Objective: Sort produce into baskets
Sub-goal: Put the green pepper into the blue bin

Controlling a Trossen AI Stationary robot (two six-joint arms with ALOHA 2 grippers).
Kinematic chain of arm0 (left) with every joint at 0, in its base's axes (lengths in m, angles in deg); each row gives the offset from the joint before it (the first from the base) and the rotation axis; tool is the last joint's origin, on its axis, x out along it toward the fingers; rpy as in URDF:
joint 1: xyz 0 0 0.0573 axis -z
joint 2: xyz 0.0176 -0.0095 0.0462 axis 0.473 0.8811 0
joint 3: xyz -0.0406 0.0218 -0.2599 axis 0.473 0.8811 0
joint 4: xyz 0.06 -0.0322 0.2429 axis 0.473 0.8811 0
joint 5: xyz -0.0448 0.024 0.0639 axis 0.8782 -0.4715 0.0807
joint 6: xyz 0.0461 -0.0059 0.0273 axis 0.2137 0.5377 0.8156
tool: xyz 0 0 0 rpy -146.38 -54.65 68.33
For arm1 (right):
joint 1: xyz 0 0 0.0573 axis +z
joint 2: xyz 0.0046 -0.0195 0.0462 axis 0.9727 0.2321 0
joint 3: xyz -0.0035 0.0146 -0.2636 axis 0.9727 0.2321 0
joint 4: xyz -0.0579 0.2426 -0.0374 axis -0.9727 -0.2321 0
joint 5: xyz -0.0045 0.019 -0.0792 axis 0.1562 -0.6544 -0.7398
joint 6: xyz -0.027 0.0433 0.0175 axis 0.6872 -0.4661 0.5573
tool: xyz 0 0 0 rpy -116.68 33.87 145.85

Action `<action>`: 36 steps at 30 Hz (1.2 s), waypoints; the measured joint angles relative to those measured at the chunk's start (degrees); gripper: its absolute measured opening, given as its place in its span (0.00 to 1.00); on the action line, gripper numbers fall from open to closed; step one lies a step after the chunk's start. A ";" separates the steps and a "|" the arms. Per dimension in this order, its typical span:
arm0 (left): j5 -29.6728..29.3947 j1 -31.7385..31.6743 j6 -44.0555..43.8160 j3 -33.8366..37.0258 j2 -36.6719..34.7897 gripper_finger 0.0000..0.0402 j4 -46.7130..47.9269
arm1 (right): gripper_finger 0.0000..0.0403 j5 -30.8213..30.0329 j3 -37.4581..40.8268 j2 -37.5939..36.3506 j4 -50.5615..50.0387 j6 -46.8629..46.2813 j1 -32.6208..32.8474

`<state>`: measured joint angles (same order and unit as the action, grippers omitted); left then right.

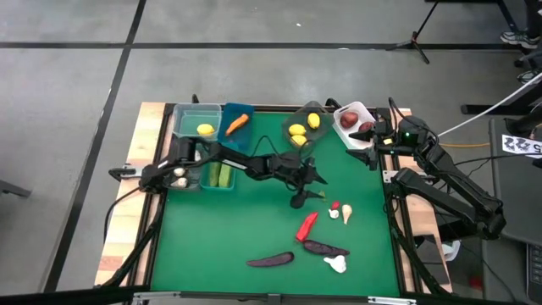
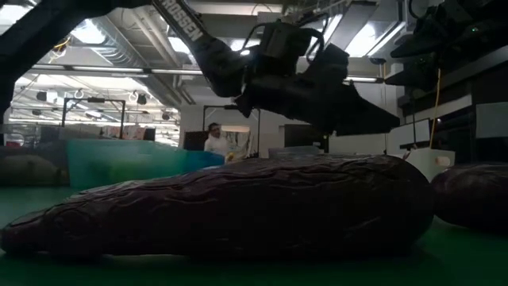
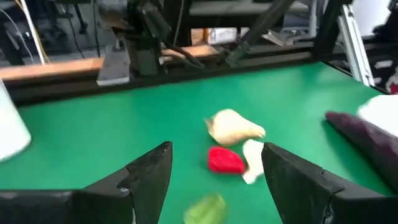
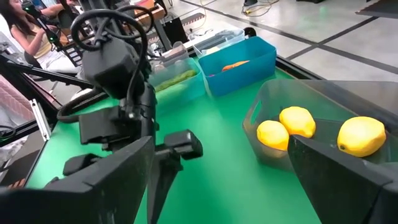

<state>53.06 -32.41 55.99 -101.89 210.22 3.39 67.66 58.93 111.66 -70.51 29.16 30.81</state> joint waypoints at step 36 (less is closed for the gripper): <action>1.33 -0.35 5.93 -11.92 10.50 0.61 13.49 | 0.92 -0.21 0.00 -0.02 -0.30 0.02 0.00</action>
<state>54.40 -32.77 61.92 -113.81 220.72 16.88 67.44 58.93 111.64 -70.81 29.18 30.80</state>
